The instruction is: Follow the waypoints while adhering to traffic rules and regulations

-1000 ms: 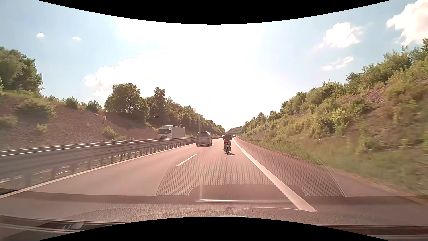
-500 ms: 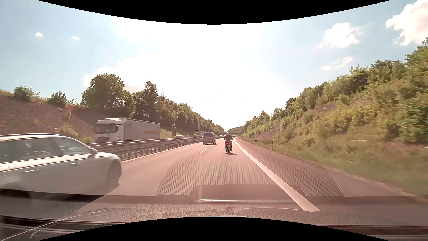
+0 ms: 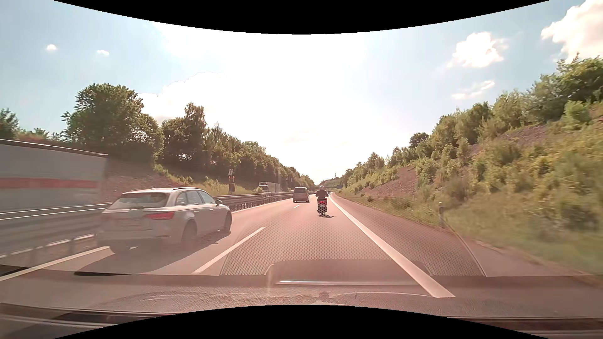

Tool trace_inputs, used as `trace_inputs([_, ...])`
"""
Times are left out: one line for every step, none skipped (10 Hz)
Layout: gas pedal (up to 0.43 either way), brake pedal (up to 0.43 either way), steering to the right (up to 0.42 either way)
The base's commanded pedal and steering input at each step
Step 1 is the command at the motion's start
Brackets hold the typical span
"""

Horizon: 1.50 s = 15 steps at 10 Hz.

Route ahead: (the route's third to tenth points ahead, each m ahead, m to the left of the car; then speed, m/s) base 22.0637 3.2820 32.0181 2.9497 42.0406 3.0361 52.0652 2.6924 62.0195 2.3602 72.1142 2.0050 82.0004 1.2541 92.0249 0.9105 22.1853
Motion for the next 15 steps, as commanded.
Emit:
trace_inputs([0.240, 0.012, 0.003])
trace_inputs([0.240, 0.012, 0.003])
trace_inputs([0.240, 0.012, 0.003])
trace_inputs([0.240, 0.012, 0.003])
trace_inputs([0.240, 0.012, 0.003])
trace_inputs([0.248, 0.012, 0.003])
trace_inputs([0.248, 0.012, 0.003])
trace_inputs([0.248, 0.012, 0.003])
trace_inputs([0.248, 0.012, 0.003])
trace_inputs([0.248, 0.012, 0.003])
trace_inputs([0.248, 0.012, 0.003])
trace_inputs([0.248, 0.012, 0.003])
trace_inputs([0.248, 0.012, 0.002])
trace_inputs([0.248, 0.012, 0.002])
trace_inputs([0.248, 0.012, 0.001])
